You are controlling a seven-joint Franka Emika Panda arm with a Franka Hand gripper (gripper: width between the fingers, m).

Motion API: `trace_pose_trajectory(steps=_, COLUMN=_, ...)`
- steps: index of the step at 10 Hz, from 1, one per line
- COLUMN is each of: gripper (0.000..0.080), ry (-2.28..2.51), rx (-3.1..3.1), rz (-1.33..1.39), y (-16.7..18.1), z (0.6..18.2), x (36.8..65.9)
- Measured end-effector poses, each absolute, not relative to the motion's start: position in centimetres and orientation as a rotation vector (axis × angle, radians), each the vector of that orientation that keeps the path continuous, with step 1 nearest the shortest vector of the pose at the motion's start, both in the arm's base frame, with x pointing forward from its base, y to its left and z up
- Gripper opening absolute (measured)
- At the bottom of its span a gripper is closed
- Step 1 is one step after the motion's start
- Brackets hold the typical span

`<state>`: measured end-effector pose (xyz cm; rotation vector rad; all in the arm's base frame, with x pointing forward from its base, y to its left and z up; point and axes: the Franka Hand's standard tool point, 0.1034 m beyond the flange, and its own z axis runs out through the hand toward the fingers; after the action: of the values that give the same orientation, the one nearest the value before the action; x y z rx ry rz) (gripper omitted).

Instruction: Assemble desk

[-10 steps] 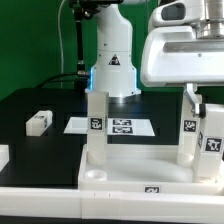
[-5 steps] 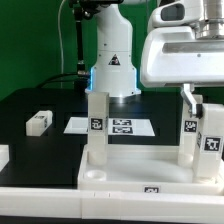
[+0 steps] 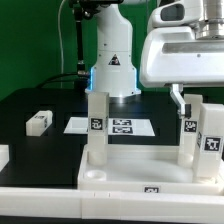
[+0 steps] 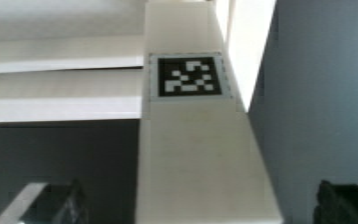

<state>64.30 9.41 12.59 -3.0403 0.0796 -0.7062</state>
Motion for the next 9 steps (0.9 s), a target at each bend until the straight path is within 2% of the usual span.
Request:
trace_pose_trajectory(steps=3, gripper=0.0649, ry=0.077, rx=-3.039, rz=-0.700, y=9.3, z=13.3, x=64.4)
trace_pose_trajectory(steps=6, gripper=0.0649, ry=0.077, rx=-3.054, rz=-0.630, y=9.3, z=12.9, x=64.1)
trace_pose_trajectory(steps=7, gripper=0.0649, ry=0.085, rx=-3.084, rz=-0.433, y=9.3, z=12.5, x=63.5)
trace_pose_trajectory(steps=9, gripper=0.0649, ry=0.092, rx=-3.103, rz=-0.248, y=9.2, z=12.3, x=63.7)
